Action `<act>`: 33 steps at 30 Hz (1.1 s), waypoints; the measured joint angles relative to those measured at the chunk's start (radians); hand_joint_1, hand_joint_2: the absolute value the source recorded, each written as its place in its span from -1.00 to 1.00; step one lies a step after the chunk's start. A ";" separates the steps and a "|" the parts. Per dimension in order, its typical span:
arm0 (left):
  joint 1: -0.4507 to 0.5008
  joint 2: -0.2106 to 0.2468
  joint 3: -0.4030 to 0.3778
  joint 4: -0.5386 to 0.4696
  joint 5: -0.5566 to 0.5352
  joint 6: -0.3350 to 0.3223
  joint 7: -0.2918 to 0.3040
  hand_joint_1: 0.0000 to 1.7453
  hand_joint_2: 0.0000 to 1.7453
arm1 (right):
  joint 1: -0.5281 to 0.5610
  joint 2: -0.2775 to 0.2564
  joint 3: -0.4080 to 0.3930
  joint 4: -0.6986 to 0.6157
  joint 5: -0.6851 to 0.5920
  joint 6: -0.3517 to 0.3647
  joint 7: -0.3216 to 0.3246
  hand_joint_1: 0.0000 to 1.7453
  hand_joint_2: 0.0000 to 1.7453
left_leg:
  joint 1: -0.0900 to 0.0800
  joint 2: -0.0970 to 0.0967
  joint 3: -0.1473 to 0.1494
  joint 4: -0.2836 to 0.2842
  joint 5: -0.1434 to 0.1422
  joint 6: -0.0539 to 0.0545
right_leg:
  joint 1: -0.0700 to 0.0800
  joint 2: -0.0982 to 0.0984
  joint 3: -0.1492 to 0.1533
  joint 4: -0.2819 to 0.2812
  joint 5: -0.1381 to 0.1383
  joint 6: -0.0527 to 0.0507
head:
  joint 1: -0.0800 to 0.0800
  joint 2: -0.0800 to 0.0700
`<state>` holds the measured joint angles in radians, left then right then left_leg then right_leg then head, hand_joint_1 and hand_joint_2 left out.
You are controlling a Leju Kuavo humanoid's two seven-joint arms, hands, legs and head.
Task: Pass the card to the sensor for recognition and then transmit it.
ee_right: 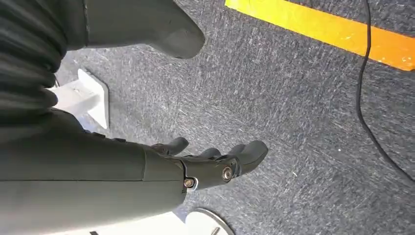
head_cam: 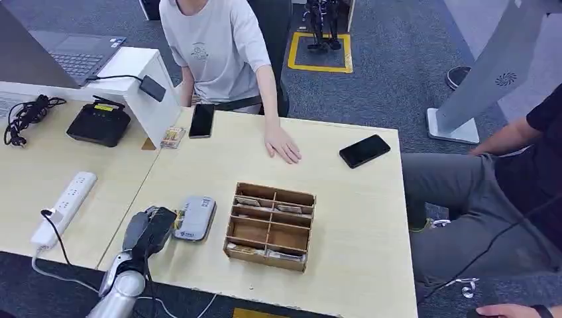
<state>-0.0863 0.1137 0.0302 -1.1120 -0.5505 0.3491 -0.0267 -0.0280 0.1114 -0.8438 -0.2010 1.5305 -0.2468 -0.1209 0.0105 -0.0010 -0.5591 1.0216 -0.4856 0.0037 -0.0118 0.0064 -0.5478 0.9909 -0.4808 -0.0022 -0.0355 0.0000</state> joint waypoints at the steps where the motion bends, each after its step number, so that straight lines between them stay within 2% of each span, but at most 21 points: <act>1: 0.001 -0.002 0.003 0.005 -0.006 0.006 0.000 1.00 1.00 | 0.000 0.000 0.000 0.000 0.000 0.000 -0.002 -1.00 1.00 | 0.000 0.000 0.000 0.000 0.000 0.000 | 0.000 0.000 0.000 0.000 0.000 0.000 | 0.000 0.000; 10: 0.008 -0.008 0.007 0.043 -0.088 0.043 0.002 1.00 1.00 | 0.000 0.000 0.002 0.002 -0.001 0.000 -0.002 -1.00 1.00 | 0.000 -0.002 0.000 0.000 0.001 0.000 | 0.000 -0.001 0.001 0.000 0.000 0.000 | 0.000 0.000; 26: 0.009 -0.016 0.007 0.051 -0.112 0.047 0.001 1.00 1.00 | 0.000 0.000 0.006 0.003 -0.002 0.000 -0.002 -1.00 1.00 | 0.000 -0.002 0.001 0.000 0.001 0.000 | 0.000 -0.001 0.001 0.001 0.000 0.000 | 0.000 0.000; 28: 0.017 -0.031 0.007 -0.001 0.006 -0.034 -0.024 1.00 1.00 | 0.001 0.000 0.008 0.003 -0.004 0.000 -0.002 -1.00 1.00 | 0.000 -0.003 0.001 0.000 0.001 0.000 | 0.000 -0.003 0.002 0.001 0.000 0.000 | 0.000 0.000; 31: 0.023 -0.038 0.007 -0.014 0.027 -0.046 -0.031 1.00 1.00 | 0.001 0.000 0.008 0.003 -0.005 0.000 -0.002 -1.00 1.00 | 0.000 -0.003 0.001 0.000 0.001 0.000 | 0.000 -0.003 0.002 0.001 0.000 0.000 | 0.000 0.000; 33: 0.030 -0.047 0.013 -0.028 0.151 -0.098 -0.083 1.00 1.00 | 0.001 0.000 0.008 0.003 -0.005 0.000 -0.002 -1.00 1.00 | -0.001 -0.003 0.002 0.000 0.001 0.000 | 0.000 -0.003 0.002 0.001 0.000 0.000 | 0.000 0.000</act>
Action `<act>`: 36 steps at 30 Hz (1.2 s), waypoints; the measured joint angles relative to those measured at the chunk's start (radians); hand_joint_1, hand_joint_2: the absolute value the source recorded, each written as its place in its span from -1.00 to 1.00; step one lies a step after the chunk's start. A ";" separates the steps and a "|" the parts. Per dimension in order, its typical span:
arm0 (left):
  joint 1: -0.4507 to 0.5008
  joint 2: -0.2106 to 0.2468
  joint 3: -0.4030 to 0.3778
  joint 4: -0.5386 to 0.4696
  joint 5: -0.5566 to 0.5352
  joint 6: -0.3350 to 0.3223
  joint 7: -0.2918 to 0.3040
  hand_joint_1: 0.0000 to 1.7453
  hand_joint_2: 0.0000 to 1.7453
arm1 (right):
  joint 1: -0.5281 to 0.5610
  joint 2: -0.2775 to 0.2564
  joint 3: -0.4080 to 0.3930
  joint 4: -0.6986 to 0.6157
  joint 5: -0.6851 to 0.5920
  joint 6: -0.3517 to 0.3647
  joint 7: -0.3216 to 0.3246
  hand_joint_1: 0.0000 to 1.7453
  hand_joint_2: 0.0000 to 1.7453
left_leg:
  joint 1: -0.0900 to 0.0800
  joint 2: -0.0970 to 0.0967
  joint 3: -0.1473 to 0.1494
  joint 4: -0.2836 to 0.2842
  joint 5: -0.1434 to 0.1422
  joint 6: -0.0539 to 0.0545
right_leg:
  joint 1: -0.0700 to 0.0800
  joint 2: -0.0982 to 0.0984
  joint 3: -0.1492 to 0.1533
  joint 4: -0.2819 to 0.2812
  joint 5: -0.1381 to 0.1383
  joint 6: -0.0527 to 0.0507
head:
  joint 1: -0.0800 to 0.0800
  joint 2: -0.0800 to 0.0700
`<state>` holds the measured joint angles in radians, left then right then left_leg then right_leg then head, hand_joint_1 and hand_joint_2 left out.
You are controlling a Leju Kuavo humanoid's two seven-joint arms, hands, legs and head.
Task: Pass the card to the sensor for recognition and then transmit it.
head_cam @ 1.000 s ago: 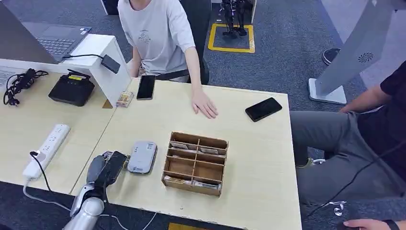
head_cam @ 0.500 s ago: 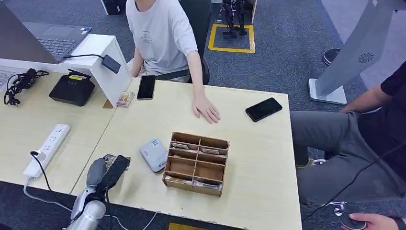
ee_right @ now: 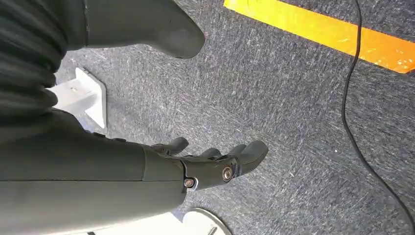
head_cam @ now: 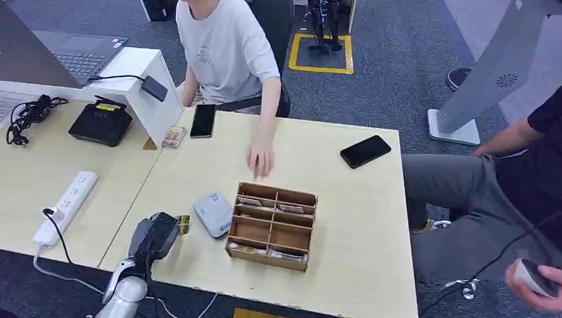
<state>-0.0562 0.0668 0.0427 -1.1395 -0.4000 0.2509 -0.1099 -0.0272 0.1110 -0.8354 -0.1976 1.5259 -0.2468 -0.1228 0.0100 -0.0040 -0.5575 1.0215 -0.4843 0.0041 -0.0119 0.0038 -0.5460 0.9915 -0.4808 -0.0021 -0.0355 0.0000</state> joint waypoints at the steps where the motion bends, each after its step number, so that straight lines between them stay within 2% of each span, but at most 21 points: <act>1: 0.006 -0.006 0.005 -0.014 0.079 -0.026 -0.027 1.00 1.00 | 0.000 0.000 0.000 0.000 0.000 0.000 0.000 -1.00 1.00 | 0.000 0.000 0.000 0.000 0.000 0.000 | 0.000 0.000 0.000 0.000 0.000 0.000 | 0.000 0.000; 5: 0.038 -0.042 0.015 -0.115 0.294 -0.061 -0.122 1.00 1.00 | 0.003 -0.001 0.004 0.000 0.001 -0.003 0.003 -1.00 1.00 | 0.000 0.000 -0.003 0.000 0.001 0.000 | 0.000 0.000 -0.003 0.000 0.000 0.000 | 0.000 0.000; 8: 0.007 -0.053 0.016 -0.194 0.401 -0.062 -0.136 1.00 1.00 | 0.001 -0.001 0.009 0.000 0.007 -0.003 0.007 -1.00 1.00 | 0.000 0.000 -0.004 0.001 0.002 0.000 | 0.000 0.000 -0.005 0.000 0.001 0.000 | -0.001 0.000; 11: -0.070 -0.050 0.016 -0.248 0.432 -0.008 -0.162 1.00 1.00 | -0.005 -0.001 0.016 0.000 0.018 0.005 0.016 -1.00 1.00 | 0.001 -0.001 -0.005 0.001 0.003 -0.001 | 0.000 0.000 -0.005 0.000 0.002 0.000 | 0.000 0.000; 15: -0.186 -0.025 0.016 -0.269 0.407 0.029 -0.172 1.00 1.00 | -0.015 -0.001 0.030 0.000 0.027 0.020 0.025 -1.00 1.00 | 0.001 -0.001 -0.005 0.001 0.004 -0.002 | 0.000 0.000 -0.006 0.001 0.003 -0.002 | 0.000 0.000; 20: -0.268 0.001 -0.001 -0.274 0.315 0.066 -0.188 1.00 1.00 | -0.023 -0.001 0.045 0.000 0.032 0.029 0.039 -1.00 1.00 | 0.001 0.000 -0.005 0.001 0.004 -0.002 | 0.000 0.000 -0.006 0.001 0.003 -0.002 | 0.000 0.000; 32: -0.300 0.018 -0.018 -0.274 0.293 0.077 -0.195 1.00 1.00 | -0.026 -0.001 0.062 0.000 0.032 0.032 0.039 -1.00 1.00 | 0.001 0.000 -0.006 0.001 0.003 -0.002 | 0.000 0.001 -0.007 0.001 0.003 -0.002 | 0.000 0.000; 34: -0.304 0.026 -0.027 -0.274 0.221 0.113 -0.207 1.00 1.00 | -0.026 -0.001 0.064 0.000 0.033 0.037 0.039 -1.00 1.00 | 0.001 0.000 -0.006 0.001 0.004 -0.002 | 0.000 0.001 -0.007 0.001 0.003 -0.002 | 0.000 0.000; 36: -0.318 0.044 -0.045 -0.272 0.094 0.167 -0.217 1.00 1.00 | -0.028 -0.001 0.069 0.000 0.035 0.046 0.039 -1.00 1.00 | 0.001 0.000 -0.006 0.001 0.004 -0.002 | 0.000 0.001 -0.008 0.001 0.003 -0.002 | 0.000 0.000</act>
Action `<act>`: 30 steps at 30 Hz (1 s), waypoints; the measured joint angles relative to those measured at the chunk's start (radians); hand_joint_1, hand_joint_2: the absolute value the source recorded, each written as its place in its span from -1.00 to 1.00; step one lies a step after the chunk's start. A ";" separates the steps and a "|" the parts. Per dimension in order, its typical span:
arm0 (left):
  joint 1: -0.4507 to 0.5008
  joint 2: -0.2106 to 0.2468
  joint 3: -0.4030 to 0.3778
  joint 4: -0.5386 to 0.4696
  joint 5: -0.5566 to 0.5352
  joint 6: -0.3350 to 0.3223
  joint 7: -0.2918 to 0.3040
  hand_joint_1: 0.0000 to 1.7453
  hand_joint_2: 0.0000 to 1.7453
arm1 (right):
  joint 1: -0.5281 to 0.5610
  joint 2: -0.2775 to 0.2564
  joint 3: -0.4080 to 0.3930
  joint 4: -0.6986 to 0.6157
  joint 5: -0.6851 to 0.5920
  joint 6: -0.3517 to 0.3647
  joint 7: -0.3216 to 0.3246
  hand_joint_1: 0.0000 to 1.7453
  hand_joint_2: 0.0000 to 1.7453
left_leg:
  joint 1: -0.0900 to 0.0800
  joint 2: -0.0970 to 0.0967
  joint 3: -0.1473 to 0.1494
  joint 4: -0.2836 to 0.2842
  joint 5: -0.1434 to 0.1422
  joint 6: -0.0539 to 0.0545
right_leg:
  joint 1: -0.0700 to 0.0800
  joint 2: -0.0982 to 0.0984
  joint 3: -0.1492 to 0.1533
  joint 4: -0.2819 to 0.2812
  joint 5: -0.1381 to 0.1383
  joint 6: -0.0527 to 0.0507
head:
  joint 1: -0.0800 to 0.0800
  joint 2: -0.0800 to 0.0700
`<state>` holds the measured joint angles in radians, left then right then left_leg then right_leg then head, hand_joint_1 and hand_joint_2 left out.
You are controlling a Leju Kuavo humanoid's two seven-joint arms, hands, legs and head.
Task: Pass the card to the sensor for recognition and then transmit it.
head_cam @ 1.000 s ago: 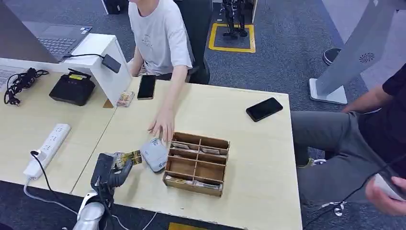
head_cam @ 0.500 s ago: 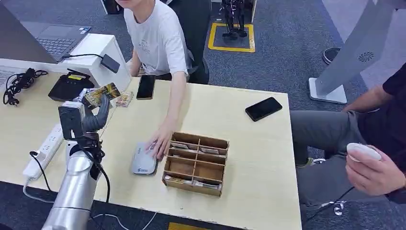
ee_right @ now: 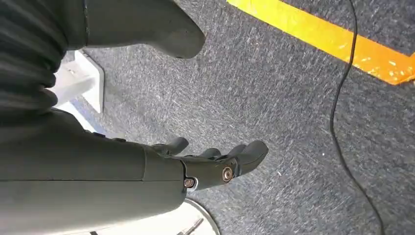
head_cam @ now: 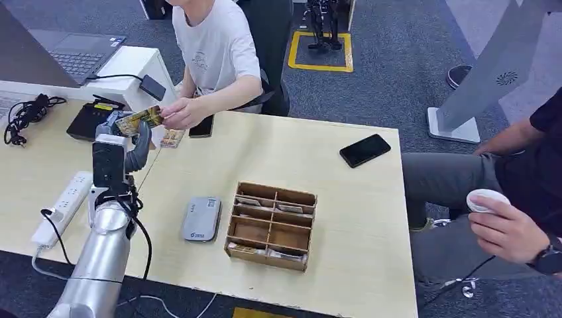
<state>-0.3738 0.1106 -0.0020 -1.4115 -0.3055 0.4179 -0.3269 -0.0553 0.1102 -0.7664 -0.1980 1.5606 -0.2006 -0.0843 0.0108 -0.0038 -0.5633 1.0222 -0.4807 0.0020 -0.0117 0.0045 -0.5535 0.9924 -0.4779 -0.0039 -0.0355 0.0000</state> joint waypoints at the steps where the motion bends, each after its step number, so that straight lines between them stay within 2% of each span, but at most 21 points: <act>1: -0.011 0.010 -0.012 0.003 -0.088 0.035 -0.003 1.00 1.00 | -0.002 0.000 0.006 0.000 0.000 0.003 0.000 -1.00 1.00 | 0.000 0.000 0.000 0.000 0.000 0.000 | 0.000 0.000 0.000 0.000 0.000 0.000 | 0.000 0.000; 5: -0.042 0.060 -0.068 0.031 -0.339 0.133 -0.020 1.00 1.00 | -0.012 -0.001 0.025 0.000 0.000 0.016 -0.004 -1.00 1.00 | 0.000 0.000 0.000 0.000 0.000 0.000 | 0.000 0.000 0.000 0.000 0.000 0.000 | 0.000 0.000; 9: -0.060 0.110 -0.144 0.077 -0.588 0.237 -0.005 1.00 1.00 | -0.015 -0.005 0.043 0.000 0.000 0.024 -0.008 -1.00 1.00 | 0.000 0.000 0.000 0.000 0.000 0.000 | 0.000 0.000 0.000 0.000 0.000 0.000 | 0.000 0.000; 13: -0.073 0.140 -0.204 0.121 -0.634 0.263 0.014 1.00 1.00 | -0.014 -0.011 0.050 0.000 -0.005 0.024 -0.012 -1.00 1.00 | 0.000 0.001 0.000 0.000 0.000 0.000 | 0.000 0.002 0.000 0.000 0.000 0.000 | 0.000 0.000; 19: -0.077 0.158 -0.244 0.149 -0.619 0.263 0.025 1.00 1.00 | -0.014 -0.016 0.058 0.000 -0.011 0.022 -0.019 -1.00 1.00 | 0.000 0.001 -0.001 0.000 0.000 0.000 | 0.000 0.002 -0.002 0.000 0.000 0.000 | 0.000 0.000; 20: -0.077 0.159 -0.245 0.152 -0.616 0.263 0.026 -1.00 1.00 | -0.014 -0.017 0.060 0.000 -0.011 0.022 -0.019 -1.00 1.00 | 0.000 0.002 -0.001 0.000 0.000 0.000 | 0.000 0.002 -0.002 0.000 0.000 0.000 | 0.000 0.000; 25: -0.077 0.166 -0.253 0.161 -0.562 0.229 0.025 -1.00 1.00 | -0.013 -0.020 0.065 0.000 -0.021 0.019 -0.021 -1.00 1.00 | 0.000 0.002 -0.002 0.000 0.000 0.000 | 0.000 0.002 -0.003 0.000 0.000 0.000 | 0.000 0.000; 28: -0.077 0.162 -0.254 0.161 -0.488 0.129 0.058 -1.00 1.00 | -0.012 -0.020 0.065 0.000 -0.035 0.013 -0.021 -1.00 1.00 | 0.000 0.002 -0.002 0.000 0.000 0.000 | 0.000 0.002 -0.003 0.000 0.000 0.000 | 0.000 0.000; 30: -0.075 0.155 -0.254 0.161 -0.467 0.109 0.071 -1.00 1.00 | -0.007 -0.020 0.065 0.000 -0.042 0.010 -0.020 -1.00 1.00 | 0.000 0.002 -0.002 0.000 0.000 0.000 | 0.000 0.002 -0.003 0.000 0.000 0.000 | 0.000 0.000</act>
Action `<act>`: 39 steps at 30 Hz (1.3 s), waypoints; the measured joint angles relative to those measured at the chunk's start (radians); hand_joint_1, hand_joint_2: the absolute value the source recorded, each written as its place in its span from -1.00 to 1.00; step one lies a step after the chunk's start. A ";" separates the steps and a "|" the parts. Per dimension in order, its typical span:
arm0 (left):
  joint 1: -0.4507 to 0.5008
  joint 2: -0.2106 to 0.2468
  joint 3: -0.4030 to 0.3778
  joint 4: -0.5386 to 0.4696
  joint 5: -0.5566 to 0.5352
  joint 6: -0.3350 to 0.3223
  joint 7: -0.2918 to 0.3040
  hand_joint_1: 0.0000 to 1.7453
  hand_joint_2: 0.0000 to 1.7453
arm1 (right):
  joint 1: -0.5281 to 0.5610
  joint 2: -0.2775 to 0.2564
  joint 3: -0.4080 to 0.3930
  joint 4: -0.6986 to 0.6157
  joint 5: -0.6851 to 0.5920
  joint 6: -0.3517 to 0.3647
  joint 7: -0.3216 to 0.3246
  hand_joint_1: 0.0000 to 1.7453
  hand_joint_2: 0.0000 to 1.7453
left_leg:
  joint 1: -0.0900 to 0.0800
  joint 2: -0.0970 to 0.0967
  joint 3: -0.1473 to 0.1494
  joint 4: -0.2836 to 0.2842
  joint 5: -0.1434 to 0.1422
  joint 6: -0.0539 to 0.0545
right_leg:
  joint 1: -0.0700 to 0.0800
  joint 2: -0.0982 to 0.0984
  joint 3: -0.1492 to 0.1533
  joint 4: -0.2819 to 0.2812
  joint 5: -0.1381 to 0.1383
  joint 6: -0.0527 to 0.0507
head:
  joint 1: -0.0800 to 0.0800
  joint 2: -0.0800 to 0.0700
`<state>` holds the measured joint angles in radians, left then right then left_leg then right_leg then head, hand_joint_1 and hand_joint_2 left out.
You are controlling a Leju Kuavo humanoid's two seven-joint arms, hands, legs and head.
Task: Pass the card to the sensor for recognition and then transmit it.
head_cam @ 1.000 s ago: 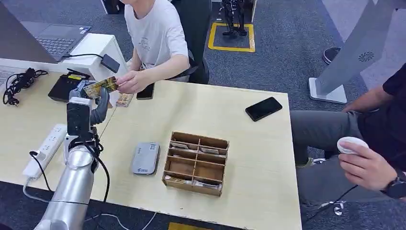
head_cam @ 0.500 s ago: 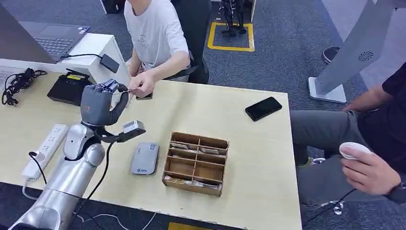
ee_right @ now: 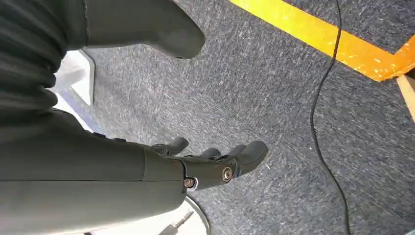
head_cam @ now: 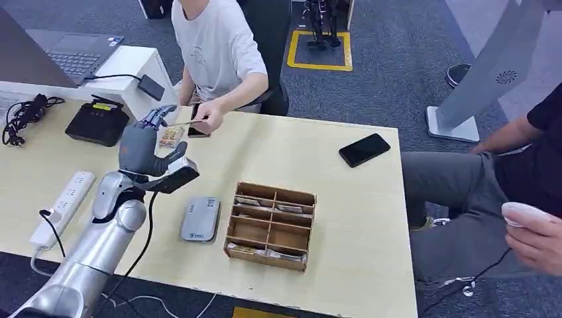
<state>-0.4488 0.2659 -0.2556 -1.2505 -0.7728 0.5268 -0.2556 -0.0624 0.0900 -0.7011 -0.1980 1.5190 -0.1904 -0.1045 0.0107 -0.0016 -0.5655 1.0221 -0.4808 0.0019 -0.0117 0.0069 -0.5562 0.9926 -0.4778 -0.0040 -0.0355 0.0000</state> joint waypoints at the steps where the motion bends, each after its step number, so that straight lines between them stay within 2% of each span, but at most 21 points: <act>1: 0.001 -0.003 0.000 -0.001 0.005 -0.010 0.004 -1.00 1.00 | 0.002 0.000 0.000 0.000 -0.002 0.000 0.002 -1.00 1.00 | 0.000 0.000 0.000 0.000 0.000 0.000 | 0.000 0.000 0.000 0.000 0.000 0.000 | 0.000 0.000; 6: 0.022 -0.006 0.000 -0.034 0.023 -0.056 0.015 -1.00 1.00 | 0.011 0.000 0.000 0.000 -0.008 -0.001 0.003 -1.00 1.00 | 0.000 0.000 -0.001 0.000 0.000 0.000 | 0.000 0.000 0.000 0.000 0.000 0.000 | 0.000 0.000; 12: 0.033 -0.006 0.000 -0.061 0.028 -0.069 0.016 -1.00 1.00 | 0.013 0.000 0.000 0.000 -0.011 -0.002 0.003 -1.00 1.00 | 0.000 0.000 -0.001 0.000 0.000 0.000 | 0.000 0.000 0.000 0.000 0.000 0.000 | 0.000 0.000; 14: 0.040 -0.006 0.000 -0.072 0.035 -0.098 0.023 -1.00 1.00 | 0.014 0.000 0.000 0.000 -0.016 -0.006 0.004 -1.00 1.00 | 0.000 0.000 0.000 0.000 0.000 0.000 | 0.000 0.000 0.000 0.000 0.000 0.000 | 0.000 0.000; 18: 0.089 -0.001 -0.005 -0.160 0.102 -0.270 0.021 -1.00 1.00 | 0.026 0.000 -0.003 0.000 -0.038 -0.027 0.005 -1.00 1.00 | 0.000 0.000 -0.001 0.000 0.000 0.000 | 0.000 0.000 0.000 0.000 0.000 0.000 | 0.000 0.000; 21: 0.144 0.007 -0.050 -0.279 0.135 -0.413 0.009 -1.00 1.00 | 0.036 0.000 -0.010 -0.002 -0.052 -0.033 0.005 -1.00 1.00 | 0.000 0.000 -0.002 0.000 0.000 0.000 | 0.000 0.000 -0.001 0.000 0.000 0.000 | 0.000 0.000; 23: 0.178 0.019 -0.091 -0.353 0.154 -0.456 -0.001 -1.00 1.00 | 0.039 0.000 -0.018 -0.005 -0.057 -0.033 0.005 -1.00 1.00 | 0.000 0.000 -0.003 0.000 -0.001 0.000 | 0.000 0.000 -0.002 0.000 0.000 0.000 | 0.000 0.000; 26: 0.211 0.035 -0.112 -0.422 0.180 -0.466 -0.012 -1.00 1.00 | 0.045 0.000 -0.026 -0.008 -0.064 -0.033 0.006 -1.00 1.00 | 0.000 0.001 -0.003 0.000 -0.001 0.000 | 0.000 0.000 -0.002 0.000 0.000 0.000 | 0.001 0.000; 29: 0.284 0.068 -0.112 -0.512 0.241 -0.472 -0.075 -1.00 1.00 | 0.050 0.000 -0.038 -0.013 -0.074 -0.032 0.006 -1.00 1.00 | 0.000 0.002 -0.002 0.000 -0.001 0.000 | 0.000 0.002 -0.002 0.000 0.000 0.000 | 0.000 0.000; 31: 0.346 0.096 -0.112 -0.566 0.243 -0.456 -0.121 -1.00 1.00 | 0.056 0.000 -0.049 -0.017 -0.075 -0.032 0.013 -1.00 1.00 | 0.000 0.002 -0.002 0.000 -0.001 0.000 | 0.000 0.002 -0.002 0.000 0.000 0.000 | 0.000 0.000; 35: 0.465 0.118 -0.096 -0.635 0.202 -0.396 -0.171 -1.00 1.00 | 0.061 0.000 -0.066 -0.025 -0.077 -0.029 0.019 -1.00 1.00 | 0.000 0.002 -0.003 -0.001 -0.001 0.000 | 0.000 0.002 -0.002 0.000 -0.001 -0.001 | 0.000 0.000; 39: 0.599 0.137 -0.052 -0.683 0.078 -0.283 -0.204 -1.00 1.00 | 0.065 0.001 -0.085 -0.031 -0.074 -0.030 0.013 -1.00 1.00 | 0.000 0.002 -0.003 -0.001 -0.002 0.000 | 0.000 0.002 -0.003 0.000 -0.001 -0.001 | 0.000 0.000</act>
<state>0.1498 0.4025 -0.3079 -1.9333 -0.6948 0.2440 -0.4600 0.0027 0.0915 -0.7858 -0.2292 1.4454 -0.2205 -0.0915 0.0109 0.0006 -0.5681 1.0212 -0.4825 0.0015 -0.0117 0.0090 -0.5588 0.9926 -0.4791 -0.0046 -0.0359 0.0000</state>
